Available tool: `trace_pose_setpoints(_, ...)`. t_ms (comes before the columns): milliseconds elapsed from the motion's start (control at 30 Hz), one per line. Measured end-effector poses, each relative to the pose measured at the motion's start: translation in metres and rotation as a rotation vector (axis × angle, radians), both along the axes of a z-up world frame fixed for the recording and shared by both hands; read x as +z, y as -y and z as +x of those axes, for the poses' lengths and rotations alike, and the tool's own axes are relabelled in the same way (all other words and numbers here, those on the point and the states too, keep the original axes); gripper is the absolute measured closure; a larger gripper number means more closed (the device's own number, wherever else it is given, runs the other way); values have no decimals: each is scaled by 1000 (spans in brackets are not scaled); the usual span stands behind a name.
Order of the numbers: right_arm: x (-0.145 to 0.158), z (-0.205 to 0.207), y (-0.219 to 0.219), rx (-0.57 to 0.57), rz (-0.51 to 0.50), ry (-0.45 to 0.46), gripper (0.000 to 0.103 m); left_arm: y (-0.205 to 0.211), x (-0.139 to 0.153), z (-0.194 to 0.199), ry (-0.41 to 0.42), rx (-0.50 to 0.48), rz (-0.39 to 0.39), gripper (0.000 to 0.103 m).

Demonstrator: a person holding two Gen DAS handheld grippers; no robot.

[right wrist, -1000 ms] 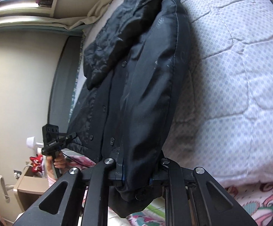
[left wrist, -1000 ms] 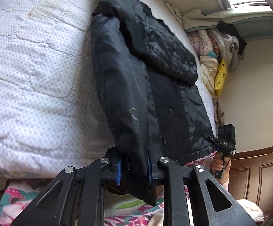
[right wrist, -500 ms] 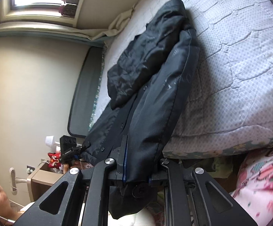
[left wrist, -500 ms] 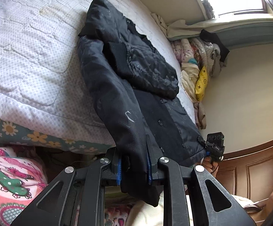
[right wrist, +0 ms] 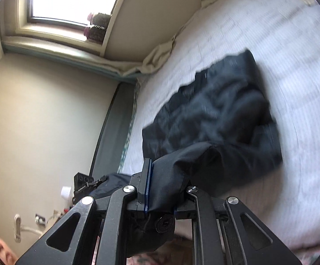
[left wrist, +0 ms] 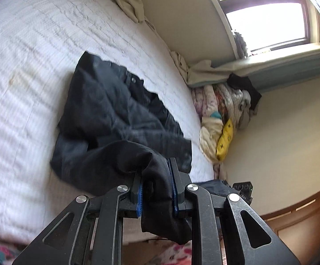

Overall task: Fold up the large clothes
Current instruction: 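Fold the lifted hem over toward the collar with both tools and release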

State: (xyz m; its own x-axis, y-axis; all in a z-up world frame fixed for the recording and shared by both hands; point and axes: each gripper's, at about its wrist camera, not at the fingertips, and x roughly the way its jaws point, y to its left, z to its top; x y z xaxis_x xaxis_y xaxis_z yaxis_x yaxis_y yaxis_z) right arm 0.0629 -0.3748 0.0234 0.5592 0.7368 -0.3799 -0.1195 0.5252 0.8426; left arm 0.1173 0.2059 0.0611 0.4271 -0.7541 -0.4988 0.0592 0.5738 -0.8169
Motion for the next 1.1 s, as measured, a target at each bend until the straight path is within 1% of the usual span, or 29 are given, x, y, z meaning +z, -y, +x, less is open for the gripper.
trace_pose_setpoints(133, -1, 55, -4, -40, -31, -28, 93, 12, -9, 53, -29, 38, 7, 80)
trace_pose_setpoints(267, -16, 99, -4, -75, -52, -81, 93, 18, -32, 95, -73, 79, 14, 79)
trace_pose_setpoints(333, -28, 119, -3, -90, -63, -118, 92, 21, -46, 117, -100, 98, 31, 79)
trace_pose_setpoints(400, -42, 137, -3, -101, -80, -153, 92, 23, -60, 131, -118, 111, 45, 78)
trace_pose_setpoints(467, -54, 150, -4, -103, -101, -171, 90, 24, -73, 140, -131, 122, 45, 77)
trace_pose_setpoints(500, -58, 154, -5, -104, -107, -172, 88, 25, -77, 143, -131, 121, 50, 76)
trace_pose_setpoints(567, -67, 161, -5, -110, -101, -181, 88, 24, -82, 147, -128, 122, 64, 76)
trace_pose_setpoints(633, -72, 167, -5, -114, -98, -184, 87, 28, -79, 151, -110, 117, 99, 72)
trace_pose_setpoints(767, -70, 168, -6, -122, -141, -167, 83, 35, -65, 149, -55, 112, 162, 61)
trace_pose_setpoints(867, -71, 170, -4, -135, -133, -170, 77, 43, -58, 150, -14, 110, 223, 57)
trace_pose_setpoints(900, -71, 171, -3, -141, -122, -172, 73, 44, -57, 150, -10, 110, 233, 56)
trace_pose_setpoints(933, -71, 171, -1, -146, -109, -172, 66, 47, -58, 149, -8, 113, 247, 55)
trace_pose_setpoints(967, -70, 170, 0, -153, -92, -167, 63, 48, -59, 150, -8, 116, 250, 53)
trace_pose_setpoints(1033, -69, 169, 3, -164, -68, -162, 55, 47, -58, 148, -9, 117, 231, 47)
trace_pose_setpoints(1067, -69, 168, 5, -171, -42, -160, 53, 45, -57, 147, -8, 120, 208, 41)
trace_pose_setpoints(1100, -69, 167, 7, -174, -25, -156, 49, 41, -56, 145, -8, 125, 177, 37)
